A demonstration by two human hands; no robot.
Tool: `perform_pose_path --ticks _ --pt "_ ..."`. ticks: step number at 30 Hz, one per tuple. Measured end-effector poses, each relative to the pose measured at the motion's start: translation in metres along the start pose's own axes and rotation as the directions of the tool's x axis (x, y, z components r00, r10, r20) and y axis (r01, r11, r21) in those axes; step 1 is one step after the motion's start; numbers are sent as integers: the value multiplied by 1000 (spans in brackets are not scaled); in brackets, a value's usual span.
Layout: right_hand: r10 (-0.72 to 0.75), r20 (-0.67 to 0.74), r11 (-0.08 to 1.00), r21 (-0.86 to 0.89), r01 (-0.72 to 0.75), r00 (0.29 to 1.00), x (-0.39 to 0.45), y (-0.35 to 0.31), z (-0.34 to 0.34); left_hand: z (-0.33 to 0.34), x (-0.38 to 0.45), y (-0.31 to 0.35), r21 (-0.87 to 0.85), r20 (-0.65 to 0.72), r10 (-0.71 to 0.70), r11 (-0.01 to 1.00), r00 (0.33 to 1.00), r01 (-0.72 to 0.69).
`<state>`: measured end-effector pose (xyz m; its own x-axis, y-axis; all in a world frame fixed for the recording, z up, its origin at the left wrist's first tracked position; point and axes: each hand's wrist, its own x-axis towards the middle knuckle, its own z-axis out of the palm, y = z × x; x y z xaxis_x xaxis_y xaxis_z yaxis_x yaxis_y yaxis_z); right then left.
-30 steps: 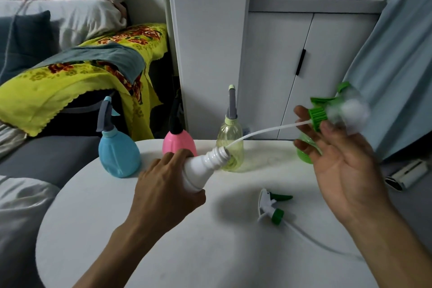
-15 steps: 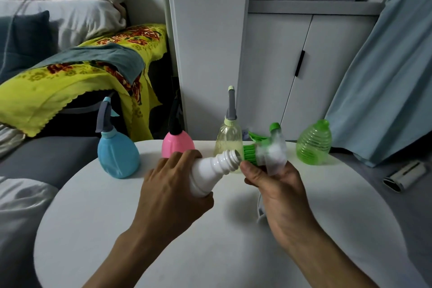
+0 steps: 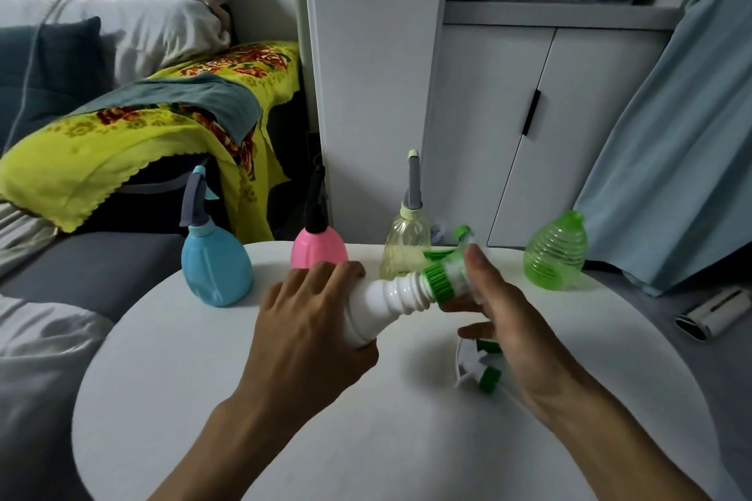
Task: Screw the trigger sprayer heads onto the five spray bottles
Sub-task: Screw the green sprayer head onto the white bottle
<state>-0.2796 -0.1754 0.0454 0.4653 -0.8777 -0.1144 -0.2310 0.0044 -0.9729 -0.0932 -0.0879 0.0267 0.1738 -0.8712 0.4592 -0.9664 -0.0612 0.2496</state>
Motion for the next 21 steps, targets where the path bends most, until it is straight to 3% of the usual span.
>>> perform_pose_path --ticks 3,6,9,11,12,15,21 --pt "23 -54 1000 -2 -23 998 2 4 2 0 0 0 31 21 -1 1000 1000 0" --pt "-261 -135 949 -216 229 956 0 10 4 -1 -1 -1 19 55 -3 1000 998 2" --pt "-637 -217 720 -509 472 739 -2 8 -1 -3 0 1 -133 67 4 991 998 5" --pt "-778 -206 569 -632 526 594 -3 3 -5 -4 0 3 -200 80 15 980 997 1" --pt "-811 -175 517 -659 546 558 -5 1 -6 -4 0 3 -213 83 19 977 996 0" --pt "-813 -76 469 -673 572 578 -11 -2 -3 -4 0 1 -228 95 3 974 995 19" --pt "-626 72 577 -627 523 777 -11 0 -12 -1 1 -12 -185 97 -28 982 995 45"
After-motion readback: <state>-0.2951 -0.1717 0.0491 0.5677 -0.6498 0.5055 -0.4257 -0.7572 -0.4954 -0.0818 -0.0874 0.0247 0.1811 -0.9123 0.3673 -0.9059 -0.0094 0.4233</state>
